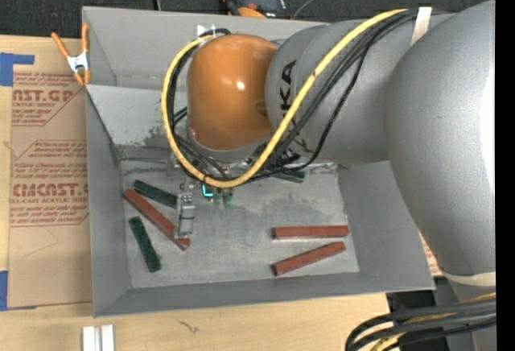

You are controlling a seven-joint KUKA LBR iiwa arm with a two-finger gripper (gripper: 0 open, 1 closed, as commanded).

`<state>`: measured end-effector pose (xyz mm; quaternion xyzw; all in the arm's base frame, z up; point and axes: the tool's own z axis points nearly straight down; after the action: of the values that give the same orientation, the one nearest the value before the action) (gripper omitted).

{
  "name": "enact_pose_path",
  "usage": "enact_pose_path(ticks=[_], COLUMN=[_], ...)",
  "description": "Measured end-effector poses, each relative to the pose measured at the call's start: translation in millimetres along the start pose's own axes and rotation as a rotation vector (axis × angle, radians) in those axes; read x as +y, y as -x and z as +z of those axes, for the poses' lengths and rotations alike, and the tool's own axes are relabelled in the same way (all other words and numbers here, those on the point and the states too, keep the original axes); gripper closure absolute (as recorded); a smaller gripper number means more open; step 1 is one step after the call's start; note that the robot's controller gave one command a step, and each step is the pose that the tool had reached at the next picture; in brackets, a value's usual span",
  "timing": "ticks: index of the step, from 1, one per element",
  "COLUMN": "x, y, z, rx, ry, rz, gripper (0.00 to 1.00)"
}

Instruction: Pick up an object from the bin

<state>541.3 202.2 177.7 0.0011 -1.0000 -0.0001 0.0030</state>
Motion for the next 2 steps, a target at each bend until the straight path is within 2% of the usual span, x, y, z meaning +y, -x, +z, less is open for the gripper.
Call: enact_pose_path(ticks=[1,2], x=[-5.2,-5.8], y=[34.8,38.8], z=[112.2,102.7], rx=[-0.001,-0.010], ry=[0.000,0.001], rz=[0.014,0.017], gripper=[0.00,1.00])
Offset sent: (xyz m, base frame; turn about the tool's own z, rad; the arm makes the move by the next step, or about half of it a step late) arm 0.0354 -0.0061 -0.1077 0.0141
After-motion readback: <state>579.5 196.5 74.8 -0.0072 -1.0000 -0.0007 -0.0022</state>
